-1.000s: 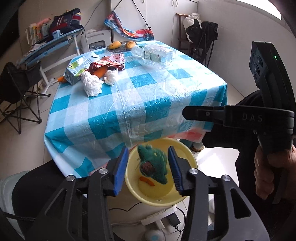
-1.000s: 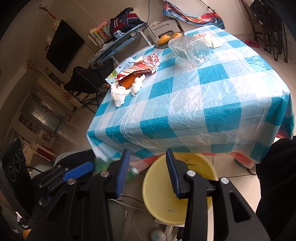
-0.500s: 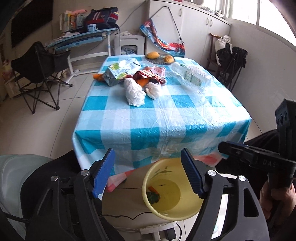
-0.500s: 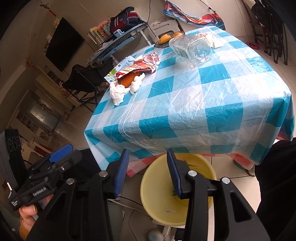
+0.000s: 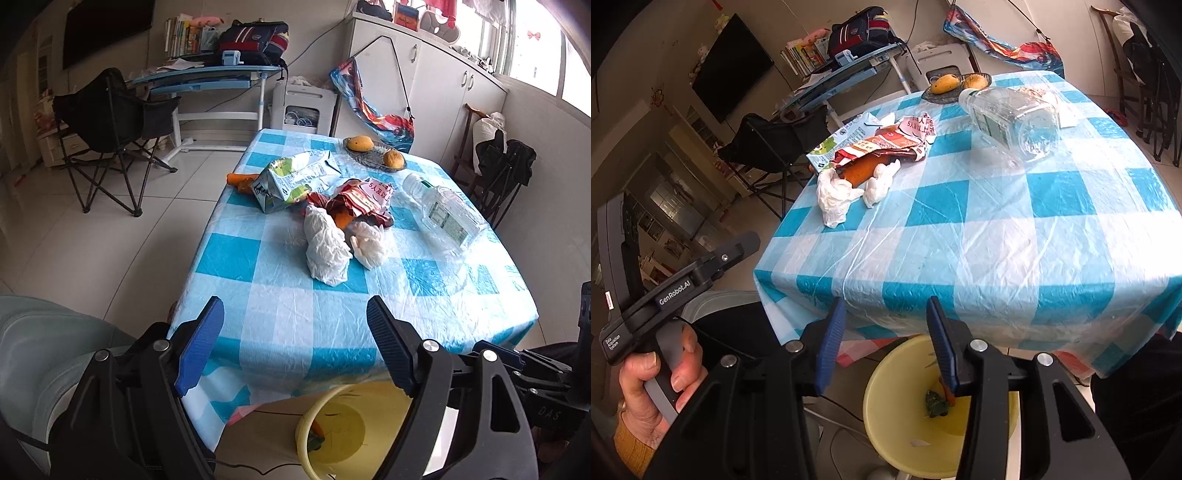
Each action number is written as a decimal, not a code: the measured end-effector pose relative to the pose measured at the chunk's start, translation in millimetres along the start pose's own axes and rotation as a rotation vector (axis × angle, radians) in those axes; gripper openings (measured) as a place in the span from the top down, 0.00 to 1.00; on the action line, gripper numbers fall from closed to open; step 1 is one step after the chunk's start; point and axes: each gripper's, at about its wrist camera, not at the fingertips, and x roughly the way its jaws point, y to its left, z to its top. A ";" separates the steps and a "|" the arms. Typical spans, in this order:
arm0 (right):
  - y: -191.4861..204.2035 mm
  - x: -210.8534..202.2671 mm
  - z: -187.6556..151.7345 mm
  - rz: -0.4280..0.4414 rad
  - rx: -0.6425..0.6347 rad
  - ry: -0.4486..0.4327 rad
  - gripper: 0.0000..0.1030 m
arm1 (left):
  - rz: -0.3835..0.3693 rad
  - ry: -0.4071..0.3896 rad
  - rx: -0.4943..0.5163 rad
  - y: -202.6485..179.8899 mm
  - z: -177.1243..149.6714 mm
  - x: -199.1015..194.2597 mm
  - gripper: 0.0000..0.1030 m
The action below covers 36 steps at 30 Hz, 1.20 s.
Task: Collect trash
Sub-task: 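Grasp a white tissue with the left gripper while the right gripper grasps another tissue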
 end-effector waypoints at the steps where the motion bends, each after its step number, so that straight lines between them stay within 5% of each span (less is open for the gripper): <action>1: 1.3 4.1 5.5 0.000 -0.007 0.000 0.56 | 0.002 0.001 -0.003 0.6 4.4 6.2 0.26; 12: 9.1 65.1 70.1 -0.025 -0.105 0.000 0.56 | -0.009 0.028 -0.019 0.9 42.7 73.6 0.26; 24: -2.2 88.0 80.1 -0.030 -0.106 -0.005 0.58 | -0.044 0.057 -0.036 -2.6 44.2 109.0 0.28; 26: -1.8 89.8 81.1 -0.024 -0.107 -0.008 0.59 | -0.064 0.062 -0.036 -2.8 44.2 110.4 0.38; 31: 4.8 94.6 79.3 -0.009 -0.133 -0.003 0.71 | -0.116 0.082 -0.042 -3.0 42.3 113.4 0.83; 36: 9.1 94.6 75.4 0.007 -0.147 0.002 0.86 | -0.122 0.066 -0.095 7.4 41.1 109.5 0.89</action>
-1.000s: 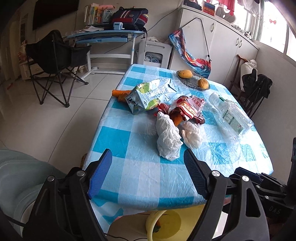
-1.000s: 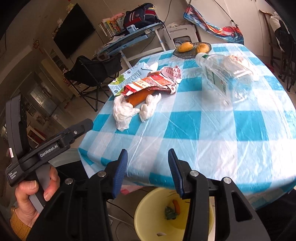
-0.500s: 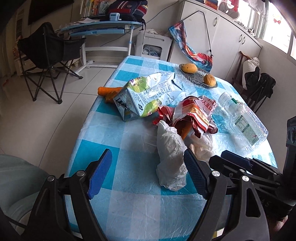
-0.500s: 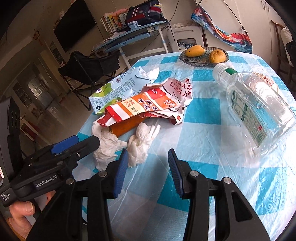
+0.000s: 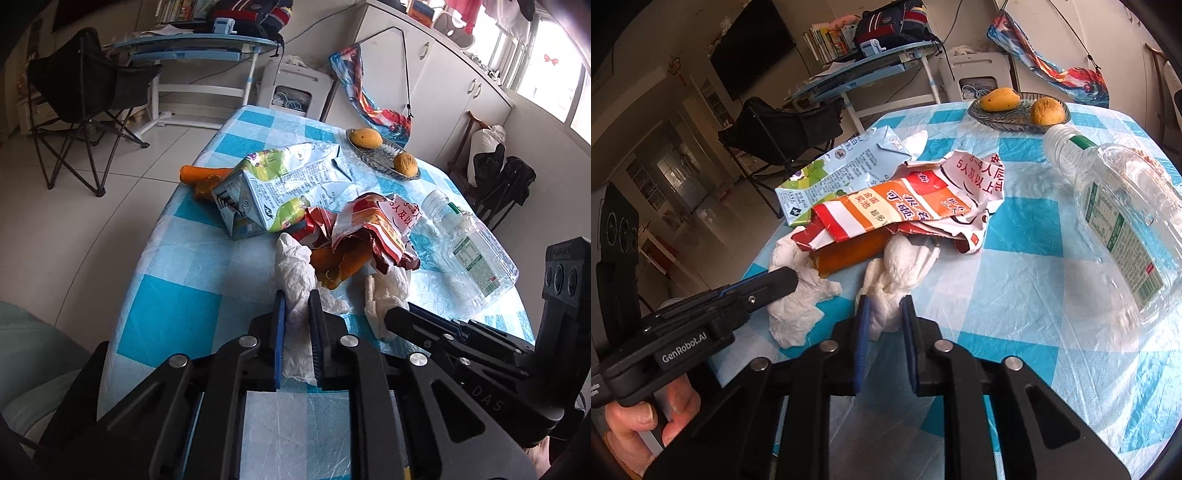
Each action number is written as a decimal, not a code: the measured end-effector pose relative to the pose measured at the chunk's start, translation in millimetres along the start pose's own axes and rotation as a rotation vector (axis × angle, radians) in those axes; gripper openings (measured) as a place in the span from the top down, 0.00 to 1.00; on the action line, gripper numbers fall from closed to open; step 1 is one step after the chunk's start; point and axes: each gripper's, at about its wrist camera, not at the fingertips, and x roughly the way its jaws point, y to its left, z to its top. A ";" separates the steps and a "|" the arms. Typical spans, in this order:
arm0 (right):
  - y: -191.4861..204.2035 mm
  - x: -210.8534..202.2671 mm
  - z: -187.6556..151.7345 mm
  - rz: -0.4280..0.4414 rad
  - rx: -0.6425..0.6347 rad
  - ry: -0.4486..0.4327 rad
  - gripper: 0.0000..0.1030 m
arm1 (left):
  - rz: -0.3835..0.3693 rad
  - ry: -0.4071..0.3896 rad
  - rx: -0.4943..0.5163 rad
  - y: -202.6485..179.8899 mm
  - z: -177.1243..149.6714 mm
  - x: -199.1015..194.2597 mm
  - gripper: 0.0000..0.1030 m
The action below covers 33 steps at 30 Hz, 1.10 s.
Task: Collect trash
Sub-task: 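Grasp a white tissue with the left gripper while the right gripper grasps another tissue, then carry both tissues over the yellow basin and release them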
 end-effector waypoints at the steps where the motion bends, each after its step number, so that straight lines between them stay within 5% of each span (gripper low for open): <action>1: 0.8 -0.5 -0.3 0.000 -0.003 0.000 0.88 | 0.000 -0.002 -0.006 1.9 -0.6 -1.0 0.90; 33: -12.5 -84.5 -49.3 0.027 0.146 -0.077 0.90 | 0.060 -0.126 0.102 -8.1 -54.9 -83.9 0.92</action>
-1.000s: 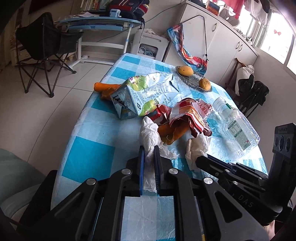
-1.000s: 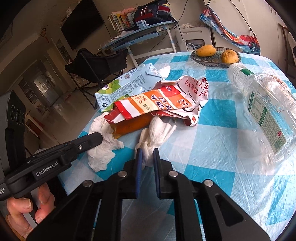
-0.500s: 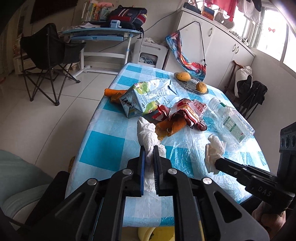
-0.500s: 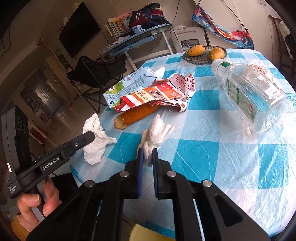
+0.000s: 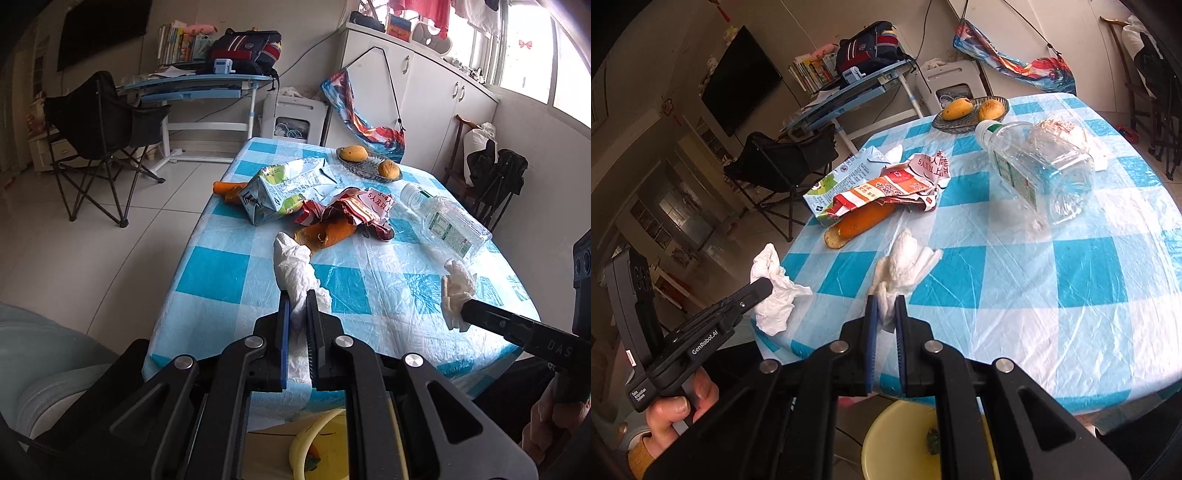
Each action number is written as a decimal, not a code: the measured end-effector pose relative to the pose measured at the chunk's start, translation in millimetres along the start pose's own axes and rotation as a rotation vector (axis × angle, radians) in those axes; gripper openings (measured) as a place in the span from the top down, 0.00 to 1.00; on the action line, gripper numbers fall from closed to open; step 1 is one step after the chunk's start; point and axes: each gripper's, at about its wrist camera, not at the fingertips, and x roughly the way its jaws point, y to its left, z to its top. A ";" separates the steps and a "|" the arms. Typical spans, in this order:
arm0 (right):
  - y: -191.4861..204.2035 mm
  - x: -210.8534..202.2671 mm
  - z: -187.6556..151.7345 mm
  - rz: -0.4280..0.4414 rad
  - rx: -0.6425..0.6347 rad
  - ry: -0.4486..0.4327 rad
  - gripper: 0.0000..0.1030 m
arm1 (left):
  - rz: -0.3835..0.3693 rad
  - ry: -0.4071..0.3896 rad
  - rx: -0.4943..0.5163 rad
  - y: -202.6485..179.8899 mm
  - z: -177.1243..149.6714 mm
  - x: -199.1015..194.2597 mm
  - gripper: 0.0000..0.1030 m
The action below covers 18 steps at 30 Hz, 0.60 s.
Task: Collect trash
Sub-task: 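Carry both tissues over the yellow basin and release them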
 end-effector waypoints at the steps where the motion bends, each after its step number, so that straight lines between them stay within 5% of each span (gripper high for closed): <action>1: 0.5 -2.3 -2.1 0.000 0.001 0.000 0.90 | -0.001 0.002 0.001 -0.8 -2.2 -1.5 0.92; 18: 12.9 -19.9 -52.4 -0.009 -0.011 0.088 0.90 | -0.029 0.008 0.034 -12.7 -34.2 -35.9 0.92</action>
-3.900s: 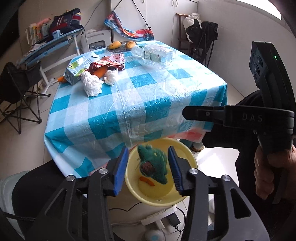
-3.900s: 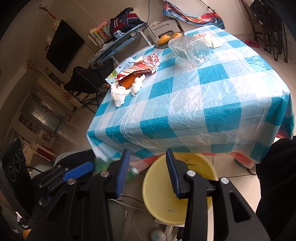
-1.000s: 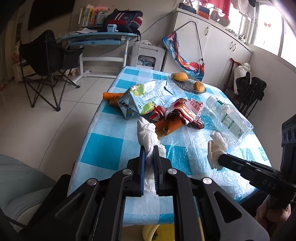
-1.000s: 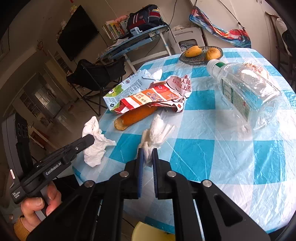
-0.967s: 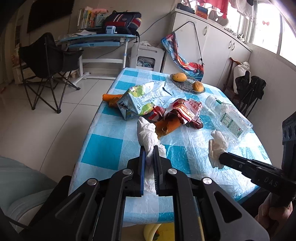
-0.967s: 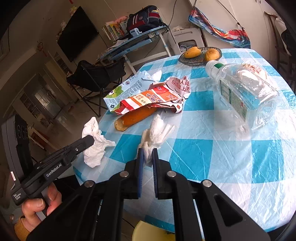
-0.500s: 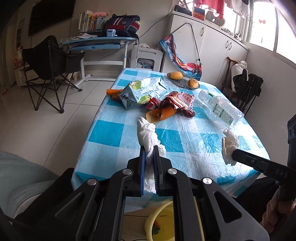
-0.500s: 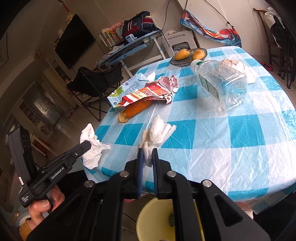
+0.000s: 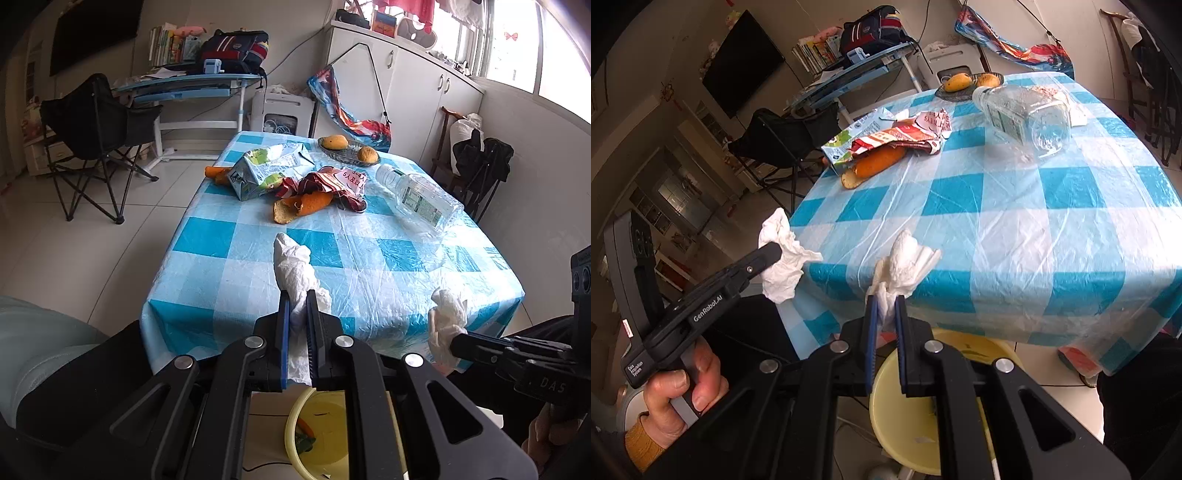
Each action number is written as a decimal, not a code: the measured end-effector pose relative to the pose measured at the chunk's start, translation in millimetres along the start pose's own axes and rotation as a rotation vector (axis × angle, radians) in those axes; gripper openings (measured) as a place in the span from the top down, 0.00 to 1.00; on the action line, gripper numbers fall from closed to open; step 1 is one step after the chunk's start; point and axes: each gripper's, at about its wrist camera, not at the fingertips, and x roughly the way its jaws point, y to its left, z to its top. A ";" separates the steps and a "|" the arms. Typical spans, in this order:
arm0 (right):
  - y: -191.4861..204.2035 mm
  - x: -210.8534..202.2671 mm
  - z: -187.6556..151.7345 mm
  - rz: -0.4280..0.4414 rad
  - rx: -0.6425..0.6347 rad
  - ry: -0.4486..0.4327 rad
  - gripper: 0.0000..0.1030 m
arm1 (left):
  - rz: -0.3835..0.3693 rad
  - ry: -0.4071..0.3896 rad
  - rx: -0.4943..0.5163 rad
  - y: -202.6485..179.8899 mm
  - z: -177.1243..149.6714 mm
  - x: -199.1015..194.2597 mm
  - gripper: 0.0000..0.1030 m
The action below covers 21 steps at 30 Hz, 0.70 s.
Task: Collect trash
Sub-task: 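Carry both tissues over the yellow basin and release them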
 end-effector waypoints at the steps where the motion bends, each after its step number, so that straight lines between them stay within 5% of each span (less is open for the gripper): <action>1: 0.6 -0.2 -3.0 -0.001 0.001 0.006 0.90 | -0.002 0.000 0.002 -0.6 -1.1 -1.7 0.92; 21: 4.2 -6.9 -34.7 -0.007 0.023 0.083 0.90 | -0.047 0.019 0.056 -24.3 -17.7 -15.7 0.92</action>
